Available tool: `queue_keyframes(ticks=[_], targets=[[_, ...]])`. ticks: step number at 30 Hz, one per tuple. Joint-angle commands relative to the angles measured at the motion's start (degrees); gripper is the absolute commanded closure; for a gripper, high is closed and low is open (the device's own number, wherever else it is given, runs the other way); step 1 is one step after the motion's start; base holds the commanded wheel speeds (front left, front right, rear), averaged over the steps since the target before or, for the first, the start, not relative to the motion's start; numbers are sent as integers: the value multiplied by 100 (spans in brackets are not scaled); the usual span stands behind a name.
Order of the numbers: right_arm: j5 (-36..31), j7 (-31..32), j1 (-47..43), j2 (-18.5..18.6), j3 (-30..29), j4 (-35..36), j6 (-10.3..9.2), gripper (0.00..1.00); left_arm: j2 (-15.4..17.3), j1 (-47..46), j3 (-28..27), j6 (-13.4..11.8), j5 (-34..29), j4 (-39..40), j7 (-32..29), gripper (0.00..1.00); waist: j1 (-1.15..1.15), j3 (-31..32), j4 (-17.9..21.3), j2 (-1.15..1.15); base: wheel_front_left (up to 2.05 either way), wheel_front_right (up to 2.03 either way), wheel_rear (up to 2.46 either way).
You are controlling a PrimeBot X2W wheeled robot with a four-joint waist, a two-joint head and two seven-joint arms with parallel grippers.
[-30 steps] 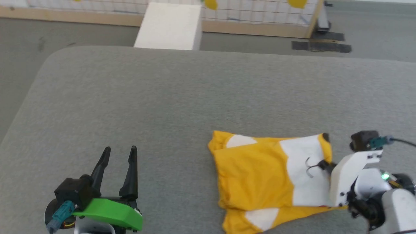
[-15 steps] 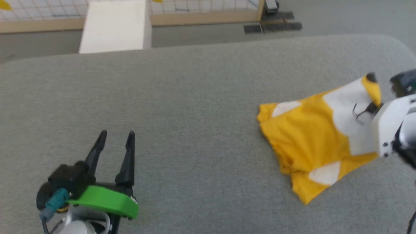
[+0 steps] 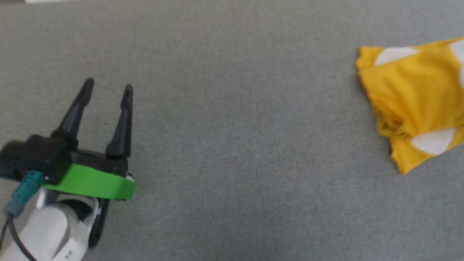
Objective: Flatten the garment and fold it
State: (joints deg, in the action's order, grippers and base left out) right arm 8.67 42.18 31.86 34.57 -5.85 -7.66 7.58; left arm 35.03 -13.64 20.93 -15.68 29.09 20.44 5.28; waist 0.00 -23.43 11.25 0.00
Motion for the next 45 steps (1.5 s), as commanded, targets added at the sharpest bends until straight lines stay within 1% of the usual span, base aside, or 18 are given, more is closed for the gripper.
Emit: queue_keyframes(ticks=[1,6,8,15,18,19,20,21,22,26,30,35,39,45], targets=[[-125,4,106,47,-258,20,-9,100,129,-217,-72,-8,-130,157,-84,0,0,-920,138,0,0,0,0],[-283,-105,78,175,-599,-7,-9,100,311,-406,-160,-22,-238,381,-224,0,0,-1324,128,0,0,0,0],[-266,-186,98,159,-710,-68,-9,100,359,-465,-193,-26,-262,433,-254,0,0,-1451,120,0,0,0,0],[-484,-553,315,127,-772,-414,-9,100,475,-614,-251,-41,-366,551,-296,0,0,-1759,114,0,0,0,0],[-580,-664,439,100,-769,-566,-9,100,447,-678,-315,-96,-406,613,-190,0,0,-1800,109,0,0,0,0],[-613,-696,486,90,-760,-622,-9,88,437,-692,-338,-106,-408,642,-145,0,0,-1805,110,0,0,0,0],[-637,-719,519,82,-750,-669,-9,59,425,-700,-357,-110,-401,669,-101,0,0,-1803,108,0,0,0,0],[-665,-746,558,77,-736,-728,-9,5,410,-703,-377,-117,-387,688,-60,0,0,-1794,102,0,0,0,0],[-689,-776,586,77,-734,-774,-9,0,405,-699,-389,-124,-383,687,-36,0,0,-1776,94,0,0,0,0],[-770,-902,657,134,-698,-961,-9,0,364,-658,-410,-138,-354,618,75,0,0,-1624,45,0,0,0,0],[-764,-973,657,189,-622,-1114,-9,0,273,-596,-396,-170,-371,441,272,0,0,-1347,-8,0,0,0,0],[-649,-1031,501,170,-474,-1264,-9,0,114,-415,-348,-295,-425,30,505,0,0,-763,-59,0,0,0,0],[-528,-1130,226,67,-387,-1340,-9,0,-63,-147,-269,-357,-344,-291,623,0,0,-116,-120,0,0,0,0],[-286,-1454,-391,-328,-384,-1288,-9,0,-403,394,-189,-376,-24,-678,768,0,0,842,-321,0,0,0,0]])
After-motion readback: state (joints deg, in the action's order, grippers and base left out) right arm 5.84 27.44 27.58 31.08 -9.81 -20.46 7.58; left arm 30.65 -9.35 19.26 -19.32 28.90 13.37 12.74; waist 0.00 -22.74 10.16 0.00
